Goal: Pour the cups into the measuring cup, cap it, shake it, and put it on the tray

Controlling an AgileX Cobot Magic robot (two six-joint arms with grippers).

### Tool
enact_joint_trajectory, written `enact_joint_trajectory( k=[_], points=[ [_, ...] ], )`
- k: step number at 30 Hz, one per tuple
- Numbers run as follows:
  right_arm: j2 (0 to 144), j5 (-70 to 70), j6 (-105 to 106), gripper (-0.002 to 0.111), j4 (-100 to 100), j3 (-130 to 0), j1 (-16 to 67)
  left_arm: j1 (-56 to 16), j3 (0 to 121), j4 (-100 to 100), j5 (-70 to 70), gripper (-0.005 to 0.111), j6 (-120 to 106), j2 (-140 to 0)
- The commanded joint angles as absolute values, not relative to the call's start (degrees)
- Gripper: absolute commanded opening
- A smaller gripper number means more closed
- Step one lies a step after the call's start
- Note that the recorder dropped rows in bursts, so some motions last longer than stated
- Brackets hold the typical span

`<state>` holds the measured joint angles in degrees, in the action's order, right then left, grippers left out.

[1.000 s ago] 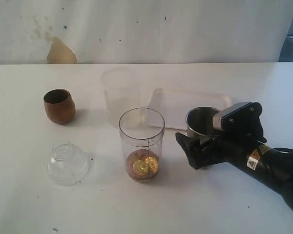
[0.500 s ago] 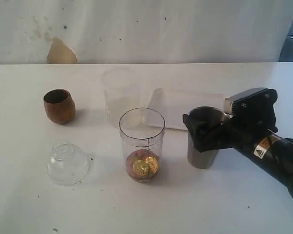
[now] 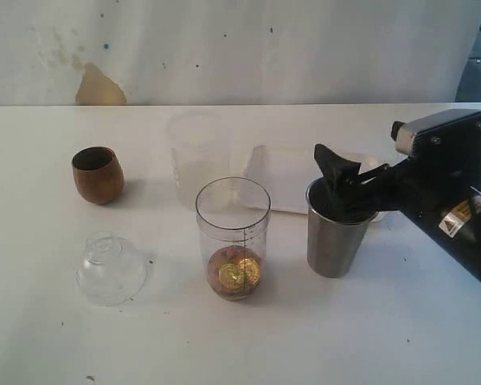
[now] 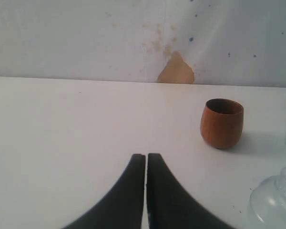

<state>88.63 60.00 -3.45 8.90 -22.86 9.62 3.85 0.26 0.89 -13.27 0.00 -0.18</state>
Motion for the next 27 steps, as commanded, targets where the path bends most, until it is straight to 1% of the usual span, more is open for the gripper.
enact_joint_trajectory(
  k=[1,5,7,10,13,16,19,21,24,27],
  points=[
    [83.2,60.1,-2.7,0.102,8.7,-22.8,9.2,3.8,0.0,1.1,-13.3,0.002,0.0,0.0],
    [77.3,56.6,-9.2,0.102,9.7,-22.8,9.2,3.8,0.0,1.1,-13.3,0.002,0.0,0.0],
    [74.3,53.9,-14.3,0.1,13.7,-22.8,9.2,3.8,0.0,1.1,-13.3,0.002,0.0,0.0],
    [70.8,50.9,-18.5,0.093,19.0,-22.8,9.2,3.8,0.0,1.1,-13.3,0.002,0.0,0.0],
    [66.8,48.3,-20.0,0.078,19.8,-22.8,9.2,3.8,0.0,1.1,-13.3,0.002,0.0,0.0],
    [61.5,45.5,-20.1,0.056,21.0,-22.8,9.2,3.8,0.0,1.1,-13.3,0.002,0.0,0.0],
    [55.1,40.1,-25.5,0.035,24.1,-22.8,9.2,3.8,0.0,1.1,-13.3,0.002,0.0,0.0],
    [50.3,35.1,-29.4,0.025,27.4,-22.8,9.2,3.8,0.0,1.1,-13.3,0.002,0.0,0.0],
    [44.0,25.8,-34.6,0.013,31.6,-22.8,9.2,3.8,0.0,1.1,-13.3,0.002,0.0,0.0],
    [37.6,18.9,-41.3,0.006,32.0,-22.7,9.2,3.8,0.0,1.1,-13.3,0.002,0.0,0.0]
  ],
)
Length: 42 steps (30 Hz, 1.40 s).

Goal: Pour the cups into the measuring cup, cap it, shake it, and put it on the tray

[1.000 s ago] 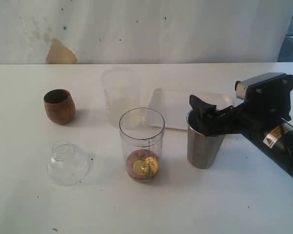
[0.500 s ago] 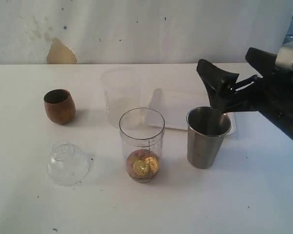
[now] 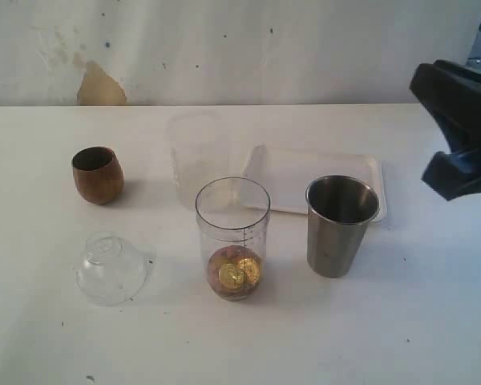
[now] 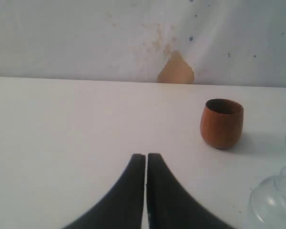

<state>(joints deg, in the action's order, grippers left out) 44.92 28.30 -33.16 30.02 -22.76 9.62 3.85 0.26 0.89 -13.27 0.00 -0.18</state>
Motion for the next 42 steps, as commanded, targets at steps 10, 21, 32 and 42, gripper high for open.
enact_joint_trajectory(
  k=[10,21,32,42],
  points=[
    [18.7,9.7,-51.9,0.002,41.0,-22.6,9.2,3.8,0.0,1.1,-13.3,0.002,0.0,0.0],
    [11.5,7.2,-52.0,0.002,40.8,-22.6,9.2,3.8,0.0,1.1,-13.3,0.002,0.0,0.0],
    [11.5,7.2,-52.0,0.002,40.7,-22.1,9.3,3.8,0.0,1.1,-13.3,0.002,0.0,0.0],
    [6.7,9.4,-0.4,0.002,-5.1,-10.2,9.3,3.8,0.0,1.1,-13.3,0.002,0.0,0.0]
  ],
)
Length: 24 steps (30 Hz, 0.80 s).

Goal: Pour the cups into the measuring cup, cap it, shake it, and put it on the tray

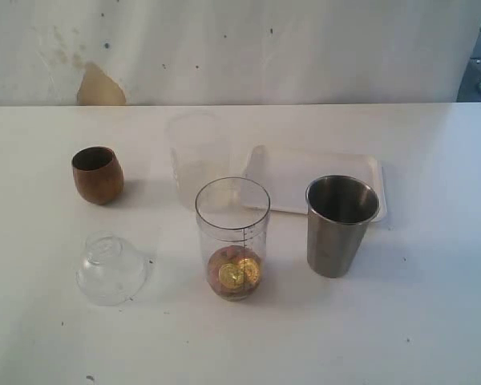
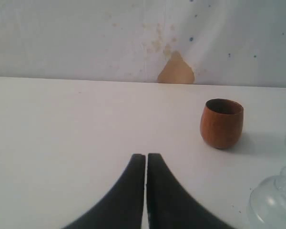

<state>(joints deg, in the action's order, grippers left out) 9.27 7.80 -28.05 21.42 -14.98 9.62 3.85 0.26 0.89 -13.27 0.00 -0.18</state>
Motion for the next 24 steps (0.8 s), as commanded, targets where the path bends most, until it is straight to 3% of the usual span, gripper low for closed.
enact_joint_trajectory(
  k=[1,8,16,21,24],
  points=[
    [6.2,9.4,3.3,0.002,-7.8,-9.0,9.3,3.8,0.0,1.1,-13.3,0.002,0.0,0.0],
    [0.0,11.5,8.7,0.002,-4.0,0.0,8.8,3.8,0.0,1.1,-13.3,0.002,0.0,0.0],
    [0.0,-1.6,10.3,0.002,-4.5,0.0,5.9,3.8,0.0,0.9,-13.4,0.002,0.0,0.0],
    [0.0,-17.9,6.4,0.002,-4.3,0.0,2.0,3.8,0.0,0.9,-13.4,0.002,0.0,0.0],
    [0.0,-17.9,5.7,0.002,-4.3,0.0,2.0,3.8,0.0,0.9,-13.4,0.002,0.0,0.0]
  ],
)
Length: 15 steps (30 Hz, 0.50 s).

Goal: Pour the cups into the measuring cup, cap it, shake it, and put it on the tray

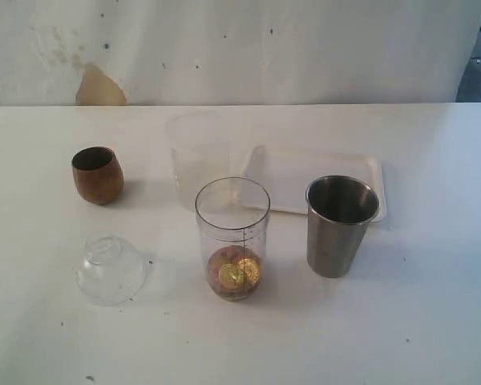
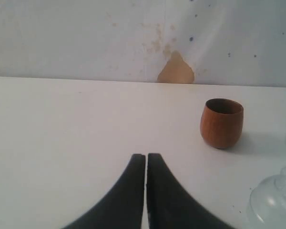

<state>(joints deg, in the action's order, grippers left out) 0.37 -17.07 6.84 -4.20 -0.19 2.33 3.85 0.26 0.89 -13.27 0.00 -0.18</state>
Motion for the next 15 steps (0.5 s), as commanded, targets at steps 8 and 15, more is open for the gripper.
enact_joint_trajectory(
  k=[8,15],
  points=[
    [0.0,-19.3,5.7,0.002,-4.4,0.0,2.0,3.8,0.0,0.9,-13.4,0.002,0.0,0.0],
    [0.0,-19.3,5.7,0.002,-4.4,0.0,2.0,3.8,0.0,0.9,-13.4,0.002,0.0,0.0]
  ],
)
